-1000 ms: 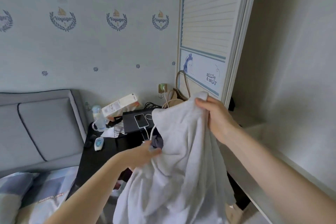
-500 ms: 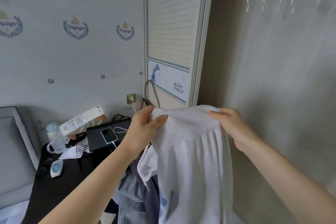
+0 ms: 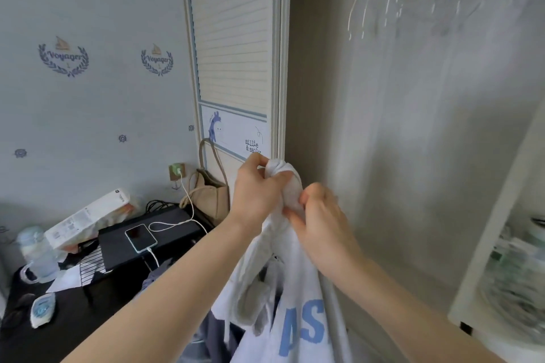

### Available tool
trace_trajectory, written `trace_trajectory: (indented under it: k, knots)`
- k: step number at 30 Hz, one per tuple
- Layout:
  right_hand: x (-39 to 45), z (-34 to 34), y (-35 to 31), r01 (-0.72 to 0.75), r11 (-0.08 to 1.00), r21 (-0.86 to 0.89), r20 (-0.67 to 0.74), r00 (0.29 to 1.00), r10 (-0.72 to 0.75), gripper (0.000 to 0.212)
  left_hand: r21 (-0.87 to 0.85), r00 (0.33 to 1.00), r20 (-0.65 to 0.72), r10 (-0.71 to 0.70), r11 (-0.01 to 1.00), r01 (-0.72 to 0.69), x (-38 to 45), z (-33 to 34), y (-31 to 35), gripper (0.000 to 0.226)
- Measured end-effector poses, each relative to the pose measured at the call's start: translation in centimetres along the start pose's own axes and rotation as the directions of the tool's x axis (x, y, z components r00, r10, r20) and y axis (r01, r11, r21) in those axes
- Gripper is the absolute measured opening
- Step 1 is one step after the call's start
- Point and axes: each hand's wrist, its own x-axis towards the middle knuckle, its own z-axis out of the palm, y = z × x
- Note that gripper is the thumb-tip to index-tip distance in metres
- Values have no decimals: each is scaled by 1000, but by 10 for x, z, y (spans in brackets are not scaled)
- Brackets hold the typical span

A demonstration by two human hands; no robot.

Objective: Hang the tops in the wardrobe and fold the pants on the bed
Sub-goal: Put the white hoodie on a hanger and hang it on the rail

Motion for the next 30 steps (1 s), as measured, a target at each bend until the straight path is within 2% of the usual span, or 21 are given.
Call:
trace_trajectory:
  k: [3, 5, 7, 9, 13, 14, 15, 17, 18, 19, 20, 21, 23, 24, 25, 26, 28, 29, 30]
  knots:
    - [2, 4, 4, 20, 999, 25, -39, 999, -19, 20, 63, 998, 13, 60, 996, -61, -2, 2, 4, 27]
    - [7, 3, 6, -24, 994, 106, -3, 1000, 24, 15, 115, 997, 39, 71, 990, -75, -4, 1, 6, 28]
    - [9, -4, 12, -110, 945, 309, 102, 991, 82, 12, 86, 993, 118, 6, 996, -16, -5, -6, 7, 25]
    - [7, -14, 18, -212, 834, 510, 227, 968, 107, 10, 66, 969, 236, -78, 996, 64, -8, -17, 7, 21]
    - [1, -28, 24, -288, 750, 595, 349, 934, 81, 8, 45, 903, 416, -109, 994, 100, -17, -27, 4, 36]
    - [2, -31, 25, -307, 726, 615, 342, 934, 106, 8, 82, 874, 474, -105, 994, 75, -18, -30, 1, 43]
    - [3, -34, 26, -332, 690, 644, 323, 935, 148, 7, 192, 831, 543, -121, 981, 17, -20, -33, -3, 54]
    - [8, -41, 28, -361, 627, 690, 268, 933, 241, 6, 463, 725, 646, -241, 878, -121, -29, -33, -18, 83]
    - [11, -43, 29, -355, 624, 696, 242, 935, 261, 7, 538, 702, 646, -301, 831, -139, -35, -32, -26, 87]
    - [12, -45, 29, -344, 635, 692, 225, 938, 263, 7, 562, 715, 618, -326, 819, -112, -38, -30, -31, 77]
    - [14, -46, 28, -336, 648, 683, 216, 941, 260, 9, 563, 743, 591, -313, 820, -102, -39, -28, -37, 55]
    - [15, -49, 29, -337, 654, 677, 212, 941, 265, 10, 570, 768, 575, -281, 812, -129, -38, -27, -39, 34]
    - [19, -57, 35, -360, 601, 714, 206, 928, 311, 15, 657, 806, 554, -208, 704, -270, -27, -36, -35, 10]
    - [21, -63, 41, -376, 538, 754, 215, 916, 339, 18, 713, 836, 525, -162, 619, -328, -19, -43, -32, 6]
    - [22, -70, 46, -389, 458, 800, 235, 904, 357, 20, 762, 876, 467, -116, 556, -333, -9, -52, -29, 12]
    - [23, -77, 50, -393, 392, 832, 252, 897, 363, 22, 780, 915, 398, -68, 551, -298, 2, -62, -23, 18]
    - [19, -84, 56, -385, 353, 853, 259, 899, 352, 24, 695, 962, 273, 30, 684, -219, 23, -76, -2, 18]
    - [15, -83, 56, -382, 405, 831, 251, 906, 341, 21, 619, 968, 239, 81, 756, -216, 33, -79, 14, 16]
    - [9, -81, 56, -377, 503, 777, 242, 918, 314, 15, 549, 966, 220, 139, 801, -240, 42, -78, 30, 19]
